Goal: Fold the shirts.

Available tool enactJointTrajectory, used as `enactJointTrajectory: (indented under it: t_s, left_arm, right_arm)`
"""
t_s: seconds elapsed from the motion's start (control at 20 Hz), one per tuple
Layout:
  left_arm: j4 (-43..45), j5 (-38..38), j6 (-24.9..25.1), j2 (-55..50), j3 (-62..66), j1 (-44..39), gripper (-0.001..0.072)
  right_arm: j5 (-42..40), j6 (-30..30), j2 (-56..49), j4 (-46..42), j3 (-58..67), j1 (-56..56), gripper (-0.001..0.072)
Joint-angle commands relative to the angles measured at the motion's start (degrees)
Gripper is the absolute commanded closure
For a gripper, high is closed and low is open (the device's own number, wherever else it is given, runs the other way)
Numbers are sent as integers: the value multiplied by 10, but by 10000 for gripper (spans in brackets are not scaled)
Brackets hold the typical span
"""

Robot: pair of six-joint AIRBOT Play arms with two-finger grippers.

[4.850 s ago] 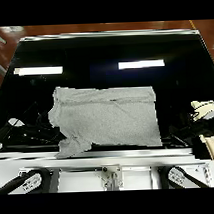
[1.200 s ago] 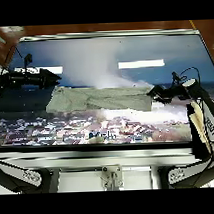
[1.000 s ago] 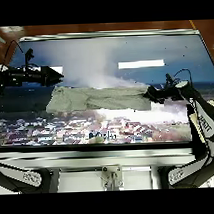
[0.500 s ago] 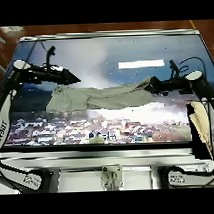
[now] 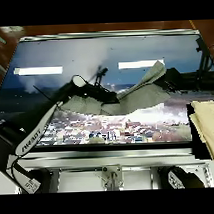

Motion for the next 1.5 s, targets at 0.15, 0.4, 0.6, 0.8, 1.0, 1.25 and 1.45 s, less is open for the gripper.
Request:
enactJointTrajectory:
  t_s: [0.15, 0.4, 0.6, 0.8, 1.0, 1.25, 1.45]
  left_arm:
    - [-12, 147, -76, -35, 0, -120, 677]
    - [32, 125, -70, 40, 0, -23, 679]
    - [54, 79, -72, 183, 0, 130, 680]
    - [53, 39, -73, 346, 0, 263, 679]
    - [53, -32, -73, 482, 0, 330, 678]
    - [88, -99, -92, 557, 0, 337, 678]
    - [139, -129, -94, 555, -4, 337, 678]
  right_arm:
    - [44, 82, 117, -47, 0, 0, 657]
    - [-20, 65, 100, -33, 0, 7, 657]
    - [-178, 45, 12, -15, 0, 141, 657]
    - [-306, 60, -163, -30, 0, 300, 656]
    - [-445, 64, -336, 104, 0, 397, 630]
    - [-500, -65, -383, 297, 0, 417, 19]
    - [-299, -98, -308, 126, 0, 308, 20]
